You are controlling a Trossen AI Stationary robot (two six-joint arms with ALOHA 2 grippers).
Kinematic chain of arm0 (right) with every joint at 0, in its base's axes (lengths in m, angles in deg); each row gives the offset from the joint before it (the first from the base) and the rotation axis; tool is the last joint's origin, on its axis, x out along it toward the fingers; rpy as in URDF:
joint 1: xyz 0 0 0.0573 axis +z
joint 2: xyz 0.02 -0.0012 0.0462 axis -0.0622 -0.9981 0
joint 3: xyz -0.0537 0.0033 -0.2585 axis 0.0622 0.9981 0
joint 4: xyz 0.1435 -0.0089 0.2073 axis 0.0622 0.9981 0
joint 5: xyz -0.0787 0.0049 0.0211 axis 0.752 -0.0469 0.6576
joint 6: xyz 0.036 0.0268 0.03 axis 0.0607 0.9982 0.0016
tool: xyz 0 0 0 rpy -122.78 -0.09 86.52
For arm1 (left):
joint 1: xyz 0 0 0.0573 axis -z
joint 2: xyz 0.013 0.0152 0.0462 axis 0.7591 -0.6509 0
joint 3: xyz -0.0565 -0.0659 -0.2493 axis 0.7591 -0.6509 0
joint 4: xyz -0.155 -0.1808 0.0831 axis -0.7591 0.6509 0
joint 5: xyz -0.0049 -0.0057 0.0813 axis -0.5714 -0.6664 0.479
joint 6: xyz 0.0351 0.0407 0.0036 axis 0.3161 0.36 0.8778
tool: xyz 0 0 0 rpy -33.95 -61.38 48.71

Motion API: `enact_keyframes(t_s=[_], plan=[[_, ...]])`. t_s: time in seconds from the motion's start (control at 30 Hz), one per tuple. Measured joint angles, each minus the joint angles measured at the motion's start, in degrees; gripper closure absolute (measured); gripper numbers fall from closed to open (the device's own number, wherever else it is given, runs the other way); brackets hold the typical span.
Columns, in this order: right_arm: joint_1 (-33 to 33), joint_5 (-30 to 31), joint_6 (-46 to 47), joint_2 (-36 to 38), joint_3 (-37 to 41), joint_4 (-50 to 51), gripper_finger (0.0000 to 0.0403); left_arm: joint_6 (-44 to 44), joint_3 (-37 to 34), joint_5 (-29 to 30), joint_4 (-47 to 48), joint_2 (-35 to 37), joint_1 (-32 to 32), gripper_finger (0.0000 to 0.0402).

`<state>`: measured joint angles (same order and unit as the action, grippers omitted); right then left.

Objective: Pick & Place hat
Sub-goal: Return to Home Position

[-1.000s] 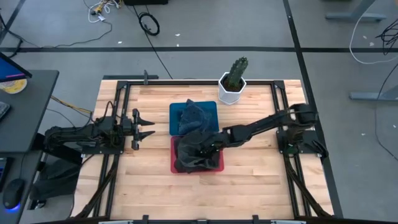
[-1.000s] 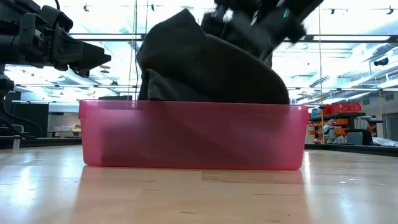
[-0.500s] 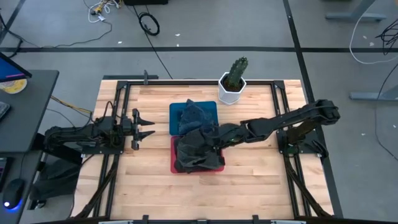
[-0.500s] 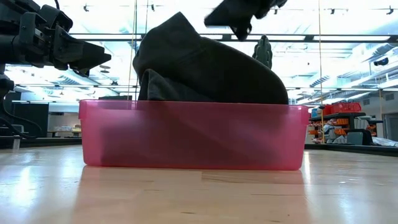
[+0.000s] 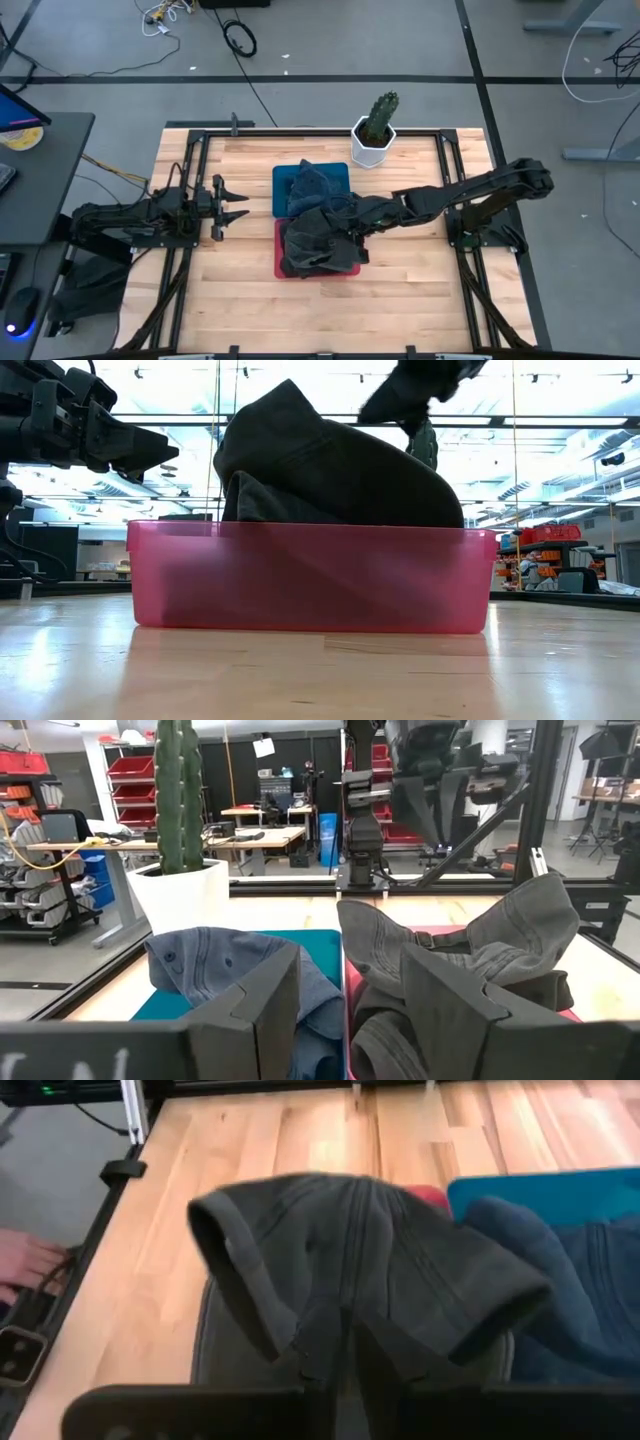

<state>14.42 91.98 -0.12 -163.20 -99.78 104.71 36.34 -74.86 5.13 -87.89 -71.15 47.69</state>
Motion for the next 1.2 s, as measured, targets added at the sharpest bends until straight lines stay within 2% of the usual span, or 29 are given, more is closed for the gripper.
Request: enact_keyframes(t_s=[0.17,0.43,0.67,0.97,1.07,1.2], plan=[[0.0,0.0,0.3,8.8,7.6,-2.4,0.0364,0.0,0.0,0.0,0.1,0.0,0.0,0.0223],[0.0,0.0,-0.7,30.5,28.4,-21.8,0.0364,0.0,0.0,0.0,0.0,0.0,0.0,0.0223],[0.0,0.0,-3.3,45.4,41.3,-33.0,0.0364,0.0,0.0,0.0,0.0,0.0,0.0,0.0223],[-0.2,1.4,-6.4,61.7,52.2,-37.2,0.0364,0.0,0.0,0.0,0.0,0.0,0.0,0.0223],[-0.8,3.7,-6.1,67.2,54.4,-36.9,0.0364,0.0,0.0,0.0,0.0,0.0,0.0,0.0223],[-1.1,3.2,-6.7,74.0,56.6,-35.7,0.0364,0.0,0.0,0.0,0.0,0.0,0.0,0.0223]])
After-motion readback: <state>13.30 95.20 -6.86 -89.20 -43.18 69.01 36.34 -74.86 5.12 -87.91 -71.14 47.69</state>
